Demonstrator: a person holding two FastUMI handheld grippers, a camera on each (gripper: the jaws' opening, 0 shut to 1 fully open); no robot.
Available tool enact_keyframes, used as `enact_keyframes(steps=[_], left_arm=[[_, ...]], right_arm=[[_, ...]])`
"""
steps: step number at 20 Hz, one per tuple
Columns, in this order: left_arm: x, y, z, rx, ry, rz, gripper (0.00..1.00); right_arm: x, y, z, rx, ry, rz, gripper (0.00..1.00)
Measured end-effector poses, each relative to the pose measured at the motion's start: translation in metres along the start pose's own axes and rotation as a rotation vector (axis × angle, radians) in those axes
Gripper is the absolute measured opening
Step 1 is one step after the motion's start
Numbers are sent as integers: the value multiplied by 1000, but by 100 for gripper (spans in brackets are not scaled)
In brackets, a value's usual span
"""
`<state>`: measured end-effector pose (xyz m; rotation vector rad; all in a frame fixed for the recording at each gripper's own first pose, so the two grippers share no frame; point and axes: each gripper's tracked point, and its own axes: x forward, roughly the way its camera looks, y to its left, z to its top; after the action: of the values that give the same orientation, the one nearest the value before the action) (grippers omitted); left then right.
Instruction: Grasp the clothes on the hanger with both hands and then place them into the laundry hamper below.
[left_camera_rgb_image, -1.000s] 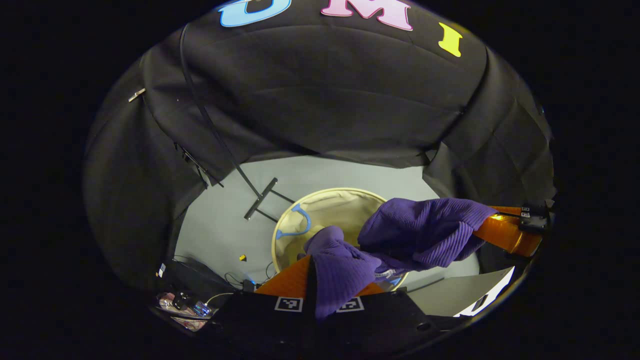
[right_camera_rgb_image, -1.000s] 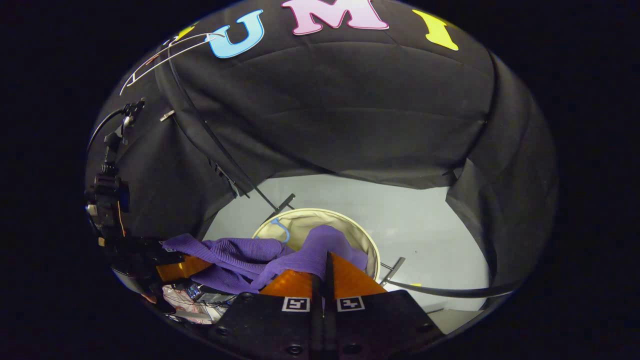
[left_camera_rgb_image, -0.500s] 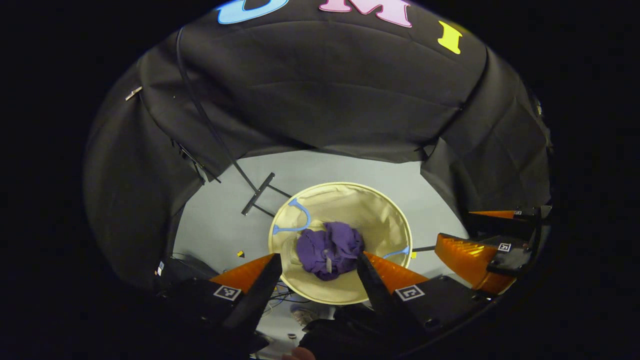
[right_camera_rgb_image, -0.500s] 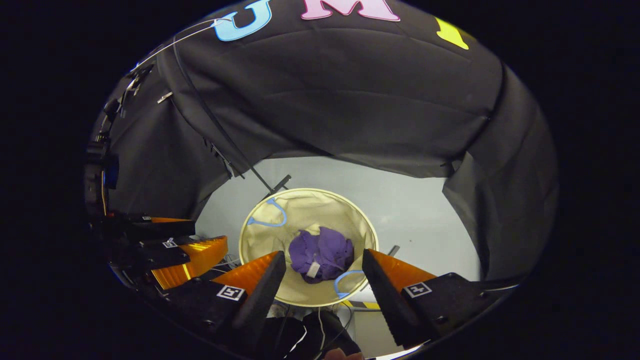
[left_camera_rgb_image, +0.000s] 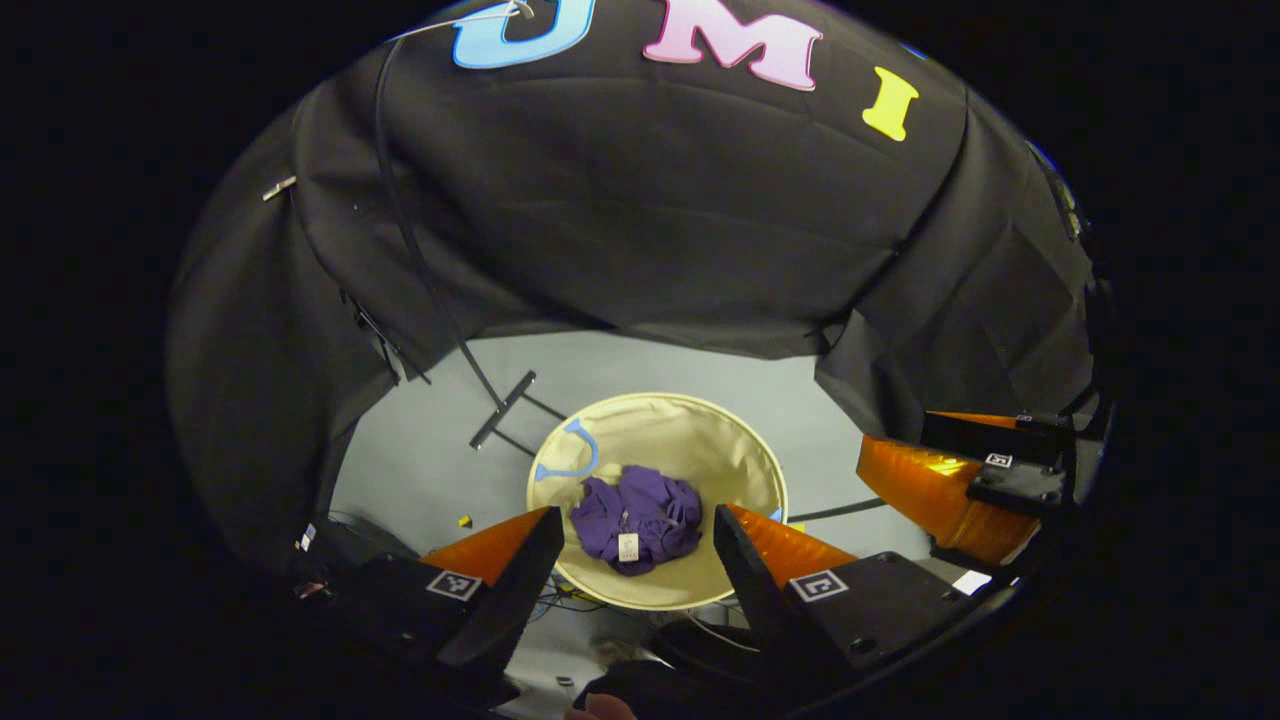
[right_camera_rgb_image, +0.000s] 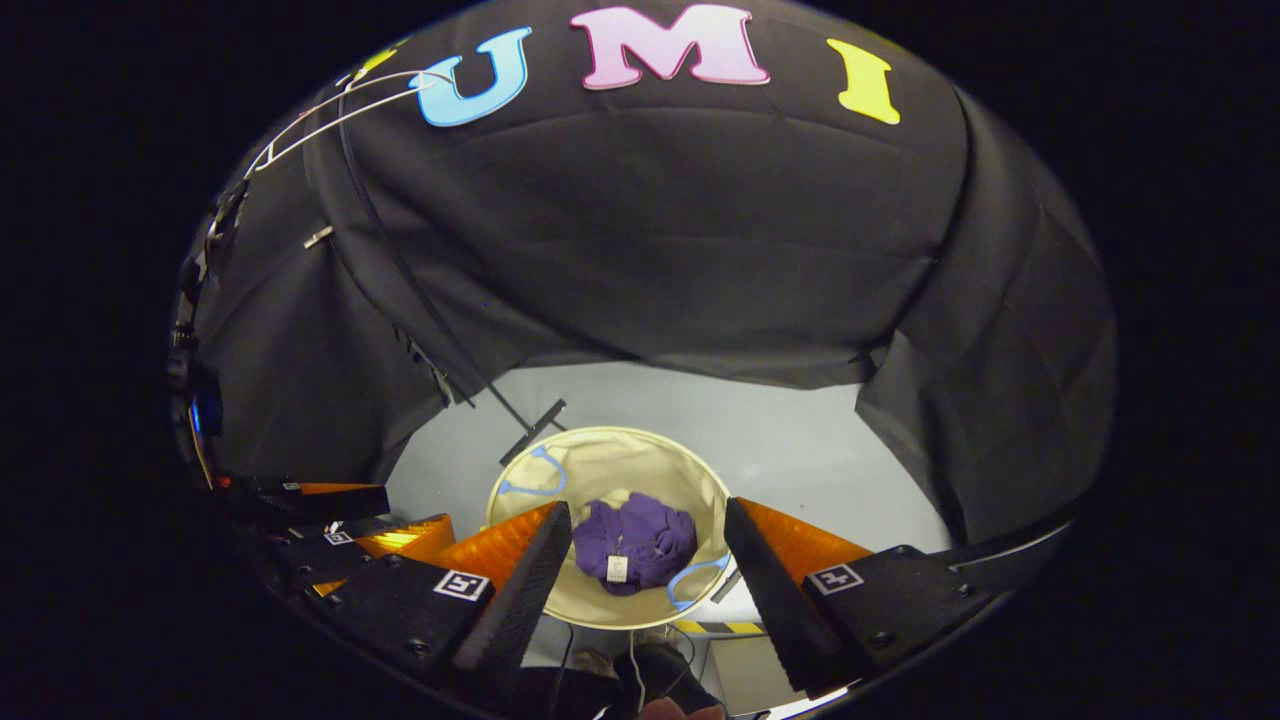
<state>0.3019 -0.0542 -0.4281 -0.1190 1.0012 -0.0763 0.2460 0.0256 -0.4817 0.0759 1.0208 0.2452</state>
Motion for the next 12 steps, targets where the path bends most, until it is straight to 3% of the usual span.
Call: enact_keyframes(steps=[12], left_arm=[[-206, 9, 84, 38, -482, -9, 95]], right_arm=[[-168, 22, 79, 57, -369, -110, 99]])
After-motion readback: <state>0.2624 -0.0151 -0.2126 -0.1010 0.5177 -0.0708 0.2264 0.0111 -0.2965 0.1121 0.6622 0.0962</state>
